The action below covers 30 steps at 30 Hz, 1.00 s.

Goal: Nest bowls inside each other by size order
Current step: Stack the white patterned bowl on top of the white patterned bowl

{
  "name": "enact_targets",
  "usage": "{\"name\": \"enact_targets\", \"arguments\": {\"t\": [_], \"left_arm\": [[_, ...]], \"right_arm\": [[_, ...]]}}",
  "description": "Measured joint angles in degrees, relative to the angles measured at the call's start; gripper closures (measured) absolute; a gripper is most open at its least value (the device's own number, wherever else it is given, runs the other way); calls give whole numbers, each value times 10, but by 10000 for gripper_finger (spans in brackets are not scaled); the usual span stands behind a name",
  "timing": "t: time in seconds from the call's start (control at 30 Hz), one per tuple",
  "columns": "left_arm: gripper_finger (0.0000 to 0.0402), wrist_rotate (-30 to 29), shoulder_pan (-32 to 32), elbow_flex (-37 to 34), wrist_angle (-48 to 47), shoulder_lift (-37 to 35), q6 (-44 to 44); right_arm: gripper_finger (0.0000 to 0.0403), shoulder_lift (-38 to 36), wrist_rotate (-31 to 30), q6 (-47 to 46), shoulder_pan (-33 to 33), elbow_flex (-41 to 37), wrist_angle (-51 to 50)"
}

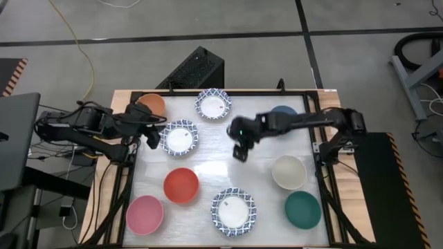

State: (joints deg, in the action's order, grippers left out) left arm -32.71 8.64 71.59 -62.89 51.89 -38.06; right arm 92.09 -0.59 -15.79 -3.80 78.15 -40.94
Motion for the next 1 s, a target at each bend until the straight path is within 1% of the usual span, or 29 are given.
{"name": "enact_targets", "arguments": {"t": [0.1, 0.17, 0.27, 0.43, 0.6, 0.67, 0.77, 0.8, 0.9, 1.0], "left_arm": [[221, -3, 0, 0, -9, -7, -9], [221, -7, 0, 0, -13, -10, -15], [221, -10, 0, 0, -22, -10, -22], [221, -11, 0, 0, -35, -9, -36], [221, -12, 0, 0, -38, -9, -52], [221, -11, 0, 0, -38, -9, -57], [221, -12, 0, 0, -39, -9, -60], [221, -11, 0, 0, -39, -9, -61], [221, -11, 0, 0, -44, -9, -72], [221, -10, 0, 0, -50, -9, -88]], "right_arm": [[159, 0, -47, 115, -33, 18, 39], [159, 0, -67, 176, -53, 24, 69], [159, 0, -70, 233, -84, 26, 109], [159, 6, -71, 323, -126, 26, 144], [159, 26, -62, 364, -158, 27, 170], [159, 32, -56, 378, -167, 26, 158], [159, 62, -56, 411, -170, 37, 157], [159, 74, -56, 419, -171, 43, 141], [159, 113, -53, 435, -173, 77, 131], [159, 155, -52, 452, -174, 124, 91]]}}
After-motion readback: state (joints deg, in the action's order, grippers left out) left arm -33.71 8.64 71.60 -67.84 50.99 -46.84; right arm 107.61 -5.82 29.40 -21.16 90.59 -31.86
